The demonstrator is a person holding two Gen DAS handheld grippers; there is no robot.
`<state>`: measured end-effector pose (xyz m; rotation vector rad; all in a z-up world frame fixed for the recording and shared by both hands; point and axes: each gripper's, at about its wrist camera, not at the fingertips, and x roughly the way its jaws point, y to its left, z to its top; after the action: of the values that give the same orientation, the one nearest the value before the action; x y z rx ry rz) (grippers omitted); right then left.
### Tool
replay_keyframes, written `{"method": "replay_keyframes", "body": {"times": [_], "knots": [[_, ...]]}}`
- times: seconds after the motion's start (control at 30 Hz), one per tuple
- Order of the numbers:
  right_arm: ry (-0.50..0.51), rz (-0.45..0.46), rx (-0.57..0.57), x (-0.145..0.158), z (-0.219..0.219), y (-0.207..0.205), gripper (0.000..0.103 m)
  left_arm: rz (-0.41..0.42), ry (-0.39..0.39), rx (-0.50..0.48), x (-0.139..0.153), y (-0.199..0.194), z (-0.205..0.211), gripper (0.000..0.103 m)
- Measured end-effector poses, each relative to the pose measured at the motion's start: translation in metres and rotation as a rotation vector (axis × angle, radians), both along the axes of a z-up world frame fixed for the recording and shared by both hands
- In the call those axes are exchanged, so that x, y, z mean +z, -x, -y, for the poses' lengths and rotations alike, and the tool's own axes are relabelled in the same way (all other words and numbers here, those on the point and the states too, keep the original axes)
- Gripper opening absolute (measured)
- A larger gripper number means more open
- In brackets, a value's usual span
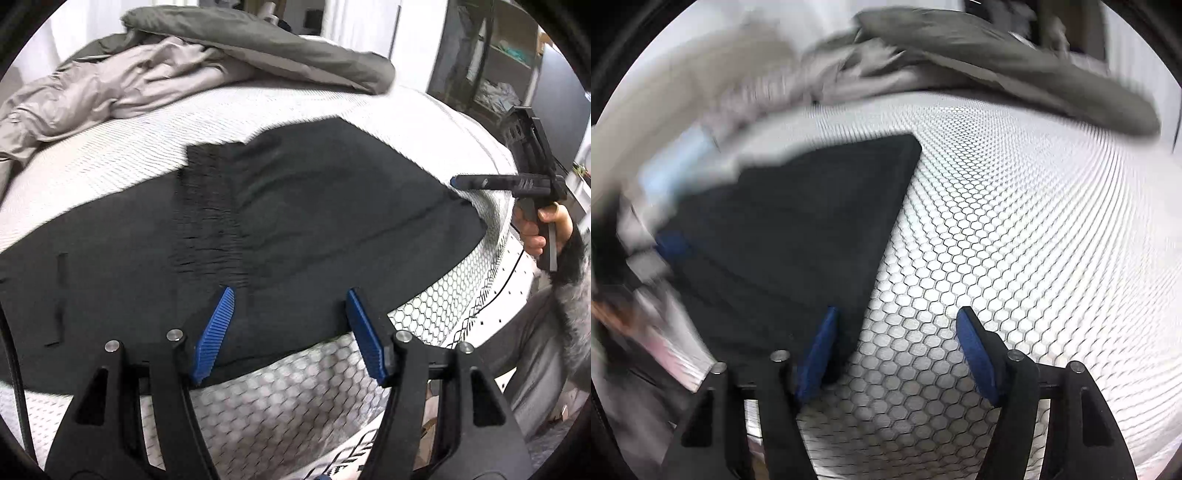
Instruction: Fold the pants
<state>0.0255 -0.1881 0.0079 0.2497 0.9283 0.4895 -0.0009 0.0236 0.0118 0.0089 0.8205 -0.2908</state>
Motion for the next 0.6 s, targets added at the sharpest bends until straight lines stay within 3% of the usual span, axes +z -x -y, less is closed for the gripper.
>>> {"method": "replay_keyframes", "body": {"times": [0.07,0.2,0.23,0.3,0.4,0.43,0.47,0.5,0.6], "knots": [[-0.208,-0.055,-0.023,-0.006,0.005,-0.01,0.067,0.038,0.028,0.055,0.013,0.005,-0.017,0.061],[-0.233,-0.13,-0.031,-0.024,-0.024,-0.037,0.045,0.05,0.124,0.287,0.021,0.004,-0.079,0.063],[-0.214,-0.148,-0.046,-0.029,-0.03,-0.049,0.027,0.039,0.149,0.348,0.019,0.003,-0.095,0.063],[-0.183,-0.148,-0.057,-0.029,-0.035,-0.065,0.011,0.004,0.223,0.492,0.012,0.008,-0.132,0.063],[-0.138,-0.079,-0.052,-0.009,-0.032,-0.057,0.01,-0.002,0.257,0.612,0.005,0.025,-0.17,0.063],[-0.081,-0.076,-0.059,-0.01,-0.027,-0.068,0.013,0.002,0.259,0.633,0.004,0.032,-0.177,0.063],[-0.012,-0.09,-0.074,-0.016,-0.033,-0.081,0.017,0.006,0.262,0.651,0.003,0.039,-0.184,0.063],[0.027,-0.116,-0.081,-0.024,-0.035,-0.081,0.028,0.012,0.269,0.67,0.002,0.046,-0.192,0.063],[-0.004,-0.128,-0.105,-0.025,-0.036,-0.082,0.032,0.01,0.342,0.74,-0.004,0.064,-0.218,0.063]]}}
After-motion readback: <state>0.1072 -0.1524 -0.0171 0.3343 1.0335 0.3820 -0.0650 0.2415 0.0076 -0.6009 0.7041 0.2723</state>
